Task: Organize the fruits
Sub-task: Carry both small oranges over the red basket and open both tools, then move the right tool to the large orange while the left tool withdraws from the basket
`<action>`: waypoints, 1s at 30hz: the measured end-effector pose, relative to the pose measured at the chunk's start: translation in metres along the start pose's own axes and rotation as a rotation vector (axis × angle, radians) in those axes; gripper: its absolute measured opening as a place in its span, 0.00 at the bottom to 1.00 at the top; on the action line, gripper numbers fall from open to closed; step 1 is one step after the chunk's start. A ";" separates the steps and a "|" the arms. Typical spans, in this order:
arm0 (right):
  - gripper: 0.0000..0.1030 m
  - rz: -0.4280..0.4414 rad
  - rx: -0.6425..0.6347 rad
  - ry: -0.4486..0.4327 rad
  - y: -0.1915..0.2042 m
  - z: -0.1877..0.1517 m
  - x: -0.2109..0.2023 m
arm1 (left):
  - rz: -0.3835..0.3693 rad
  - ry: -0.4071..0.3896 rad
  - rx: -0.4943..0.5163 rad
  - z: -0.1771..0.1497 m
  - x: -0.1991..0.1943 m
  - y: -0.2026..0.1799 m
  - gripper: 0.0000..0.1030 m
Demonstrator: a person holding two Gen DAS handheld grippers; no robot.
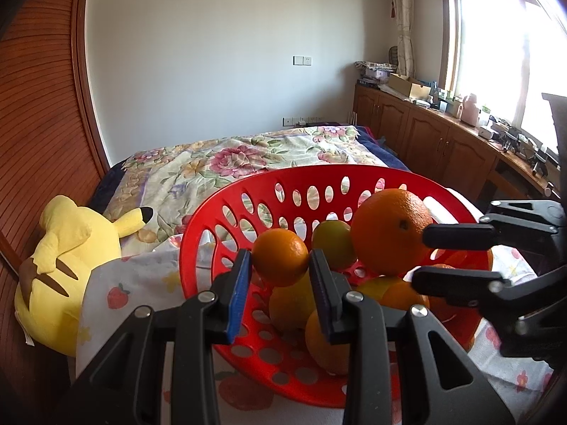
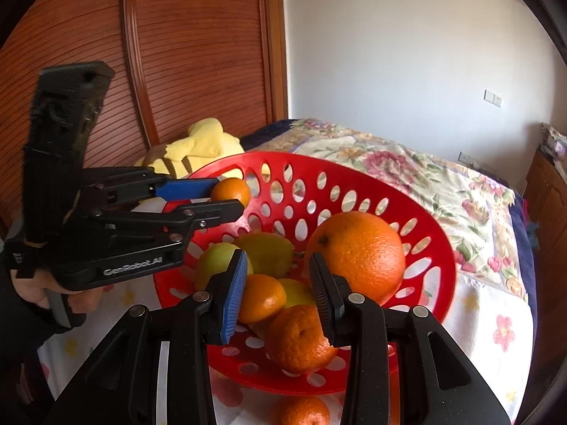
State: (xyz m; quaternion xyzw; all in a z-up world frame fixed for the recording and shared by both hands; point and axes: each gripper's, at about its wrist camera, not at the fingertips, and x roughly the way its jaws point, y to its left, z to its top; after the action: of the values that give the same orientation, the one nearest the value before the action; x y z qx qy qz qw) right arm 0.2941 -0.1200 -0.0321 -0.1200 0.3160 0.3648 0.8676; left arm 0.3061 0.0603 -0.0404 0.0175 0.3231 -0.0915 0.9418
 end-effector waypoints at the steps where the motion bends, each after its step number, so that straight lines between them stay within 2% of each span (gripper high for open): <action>1: 0.35 -0.001 0.002 -0.005 -0.001 0.000 -0.002 | 0.003 0.003 0.002 0.001 0.001 0.000 0.31; 19: 0.37 -0.080 0.080 -0.038 -0.041 -0.016 -0.034 | 0.029 -0.009 0.019 0.013 0.002 -0.009 0.32; 30: 0.38 -0.132 0.131 -0.037 -0.062 -0.040 -0.059 | 0.011 -0.073 0.012 0.000 -0.042 -0.022 0.37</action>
State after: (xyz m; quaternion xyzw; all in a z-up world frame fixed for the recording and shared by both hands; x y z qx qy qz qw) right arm 0.2885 -0.2142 -0.0270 -0.0768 0.3143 0.2877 0.9014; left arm 0.2690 0.0453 -0.0142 0.0214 0.2878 -0.0889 0.9533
